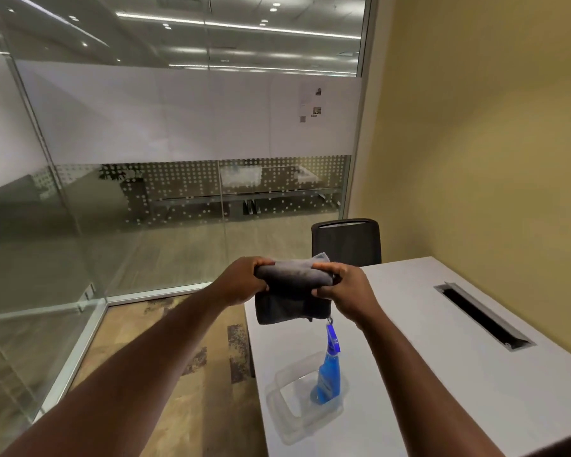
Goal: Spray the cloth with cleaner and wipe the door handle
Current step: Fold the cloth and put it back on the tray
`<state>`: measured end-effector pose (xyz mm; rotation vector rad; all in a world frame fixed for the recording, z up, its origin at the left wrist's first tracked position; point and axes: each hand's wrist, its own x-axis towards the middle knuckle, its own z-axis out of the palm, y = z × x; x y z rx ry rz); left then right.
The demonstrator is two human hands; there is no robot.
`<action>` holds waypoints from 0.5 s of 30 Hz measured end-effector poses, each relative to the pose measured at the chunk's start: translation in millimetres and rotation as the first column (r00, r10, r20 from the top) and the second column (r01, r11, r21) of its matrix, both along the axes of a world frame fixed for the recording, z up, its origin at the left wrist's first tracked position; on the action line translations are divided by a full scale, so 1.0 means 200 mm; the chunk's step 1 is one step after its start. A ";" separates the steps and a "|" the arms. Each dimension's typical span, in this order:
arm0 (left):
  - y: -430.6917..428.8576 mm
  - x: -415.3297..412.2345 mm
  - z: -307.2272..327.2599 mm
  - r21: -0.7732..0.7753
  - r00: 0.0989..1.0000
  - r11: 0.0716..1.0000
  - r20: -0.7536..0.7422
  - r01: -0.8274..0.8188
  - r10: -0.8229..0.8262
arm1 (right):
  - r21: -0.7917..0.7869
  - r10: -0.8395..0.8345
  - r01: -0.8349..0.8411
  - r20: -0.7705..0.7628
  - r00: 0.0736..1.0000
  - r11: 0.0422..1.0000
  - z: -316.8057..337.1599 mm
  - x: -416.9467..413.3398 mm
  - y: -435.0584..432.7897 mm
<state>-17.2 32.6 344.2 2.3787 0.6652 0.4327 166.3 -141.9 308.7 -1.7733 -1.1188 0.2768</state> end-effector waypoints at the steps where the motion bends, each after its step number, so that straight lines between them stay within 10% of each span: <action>1: 0.00 0.02 -0.02 0.001 1.000 1.000 -0.016 -0.002 0.002 | -0.015 -0.009 0.009 0.027 1.000 1.000 -0.02 0.01 0.00; 15: 0.14 0.27 -0.54 -0.479 0.983 0.862 -0.016 -0.167 0.182 | -0.146 -0.224 0.181 -0.381 0.897 0.973 -0.50 0.03 0.04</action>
